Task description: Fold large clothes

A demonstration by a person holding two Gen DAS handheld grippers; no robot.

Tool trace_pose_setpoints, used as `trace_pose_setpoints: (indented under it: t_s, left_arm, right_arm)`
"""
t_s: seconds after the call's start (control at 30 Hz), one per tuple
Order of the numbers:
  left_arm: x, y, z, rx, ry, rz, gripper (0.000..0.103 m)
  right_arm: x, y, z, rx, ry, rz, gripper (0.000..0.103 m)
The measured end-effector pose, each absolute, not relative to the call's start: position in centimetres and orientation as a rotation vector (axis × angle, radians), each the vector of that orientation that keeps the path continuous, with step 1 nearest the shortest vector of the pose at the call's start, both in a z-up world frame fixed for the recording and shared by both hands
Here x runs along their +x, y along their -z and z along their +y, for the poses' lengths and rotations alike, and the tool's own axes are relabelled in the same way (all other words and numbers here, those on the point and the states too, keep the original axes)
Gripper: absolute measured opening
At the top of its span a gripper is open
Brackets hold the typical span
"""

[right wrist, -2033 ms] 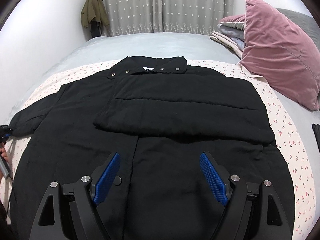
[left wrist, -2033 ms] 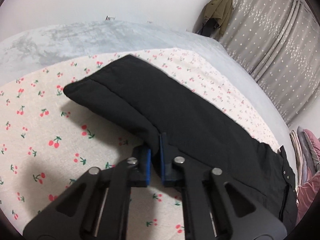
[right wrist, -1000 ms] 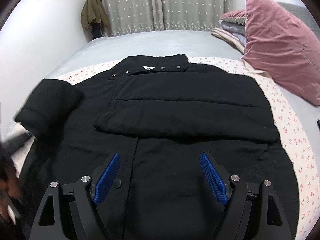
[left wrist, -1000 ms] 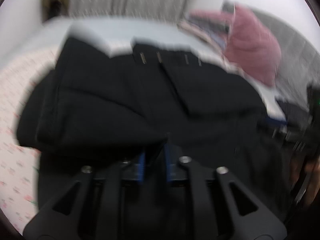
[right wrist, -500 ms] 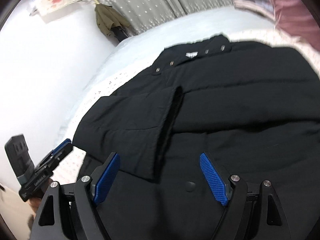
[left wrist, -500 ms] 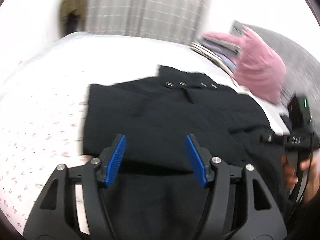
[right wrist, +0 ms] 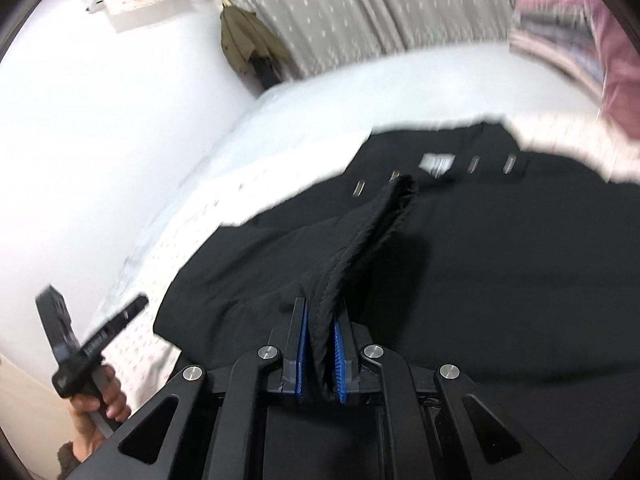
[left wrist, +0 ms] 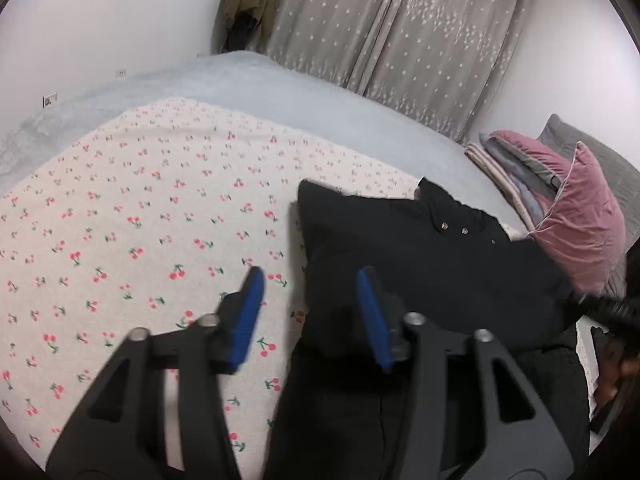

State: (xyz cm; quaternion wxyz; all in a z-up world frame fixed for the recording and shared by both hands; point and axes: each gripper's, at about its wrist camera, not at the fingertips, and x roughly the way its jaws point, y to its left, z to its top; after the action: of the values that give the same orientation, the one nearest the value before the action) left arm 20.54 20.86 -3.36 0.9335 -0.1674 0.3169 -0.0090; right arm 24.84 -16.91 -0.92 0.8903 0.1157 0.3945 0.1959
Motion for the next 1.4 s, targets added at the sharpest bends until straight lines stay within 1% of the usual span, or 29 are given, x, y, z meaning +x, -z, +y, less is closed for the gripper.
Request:
trace_pose_setpoints:
  t_s: [0.1, 0.2, 0.27, 0.4, 0.47, 0.53, 0.63, 0.7, 0.77, 0.83, 0.9, 0.93, 1.03, 1.1, 1.2, 1.23, 1.27, 1.3, 1.33, 1.4]
  left_arm:
    - [21.7, 4.4, 19.6, -0.343, 0.017, 0.683, 0.036]
    - [22.5, 5.5, 17.7, -0.297, 0.028, 0.721, 0.035]
    - [23.0, 6.6, 15.8, -0.219, 0.021, 0.763, 0.035]
    - [23.6, 8.1, 14.2, -0.116, -0.019, 0.806, 0.037]
    - [23.6, 8.0, 14.3, -0.117, -0.022, 0.808, 0.039]
    - [23.4, 8.0, 14.6, -0.120, -0.023, 0.809, 0.042]
    - [23.1, 7.1, 15.0, -0.123, -0.023, 0.794, 0.042]
    - [22.7, 6.1, 14.9, -0.115, -0.011, 0.745, 0.042]
    - [22.5, 5.7, 14.7, -0.102, 0.008, 0.721, 0.042]
    - [23.1, 6.7, 14.3, -0.086, 0.008, 0.771, 0.042]
    - [23.4, 7.8, 14.0, -0.071, 0.004, 0.819, 0.042]
    - [23.3, 7.9, 13.9, -0.067, 0.001, 0.819, 0.042]
    - [22.7, 6.6, 13.8, -0.061, -0.001, 0.825, 0.044]
    - [21.8, 5.7, 13.9, -0.081, 0.010, 0.830, 0.056]
    - [19.5, 4.2, 14.1, -0.101, 0.016, 0.815, 0.065]
    - [18.6, 3.6, 14.0, -0.097, 0.021, 0.815, 0.067]
    - [17.9, 3.2, 13.9, -0.092, 0.024, 0.812, 0.072]
    - [16.7, 2.5, 13.8, -0.083, 0.033, 0.803, 0.077]
    - [15.7, 1.9, 13.6, -0.074, 0.042, 0.793, 0.078]
    - [13.2, 0.5, 13.2, -0.046, 0.061, 0.771, 0.081]
  right_arm:
    - [25.7, -0.3, -19.0, 0.171, -0.329, 0.793, 0.011]
    - [26.4, 0.2, -20.9, 0.133, -0.273, 0.796, 0.011]
    - [27.0, 1.5, -21.9, 0.120, -0.247, 0.823, 0.011]
    - [27.6, 6.4, -22.8, 0.115, -0.196, 0.926, 0.012]
    - [27.7, 8.2, -22.9, 0.108, -0.176, 0.943, 0.017]
    - [27.3, 8.9, -23.0, 0.118, -0.171, 0.914, 0.017]
    - [26.8, 7.8, -23.0, 0.128, -0.152, 0.928, 0.021]
    - [26.4, 6.4, -23.1, 0.117, -0.144, 0.908, 0.022]
    - [25.9, 5.5, -23.2, 0.114, -0.149, 0.882, 0.031]
    - [25.9, 5.7, -23.3, 0.116, -0.141, 0.898, 0.033]
    - [26.4, 7.3, -23.5, 0.100, -0.106, 0.974, 0.034]
    - [26.3, 8.2, -23.7, 0.112, -0.108, 0.998, 0.037]
    - [25.4, 8.0, -24.4, 0.140, -0.108, 0.978, 0.040]
    - [24.2, 7.2, -25.2, 0.173, -0.097, 0.978, 0.040]
    - [21.1, 5.4, -26.3, 0.197, -0.100, 0.939, 0.041]
    - [20.0, 4.7, -26.5, 0.196, -0.099, 0.924, 0.046]
    - [18.7, 4.0, -26.7, 0.190, -0.094, 0.907, 0.058]
    - [17.0, 3.2, -27.0, 0.184, -0.088, 0.883, 0.063]
    - [15.7, 2.6, -27.3, 0.179, -0.085, 0.862, 0.069]
    - [12.6, 1.3, -27.8, 0.166, -0.089, 0.821, 0.074]
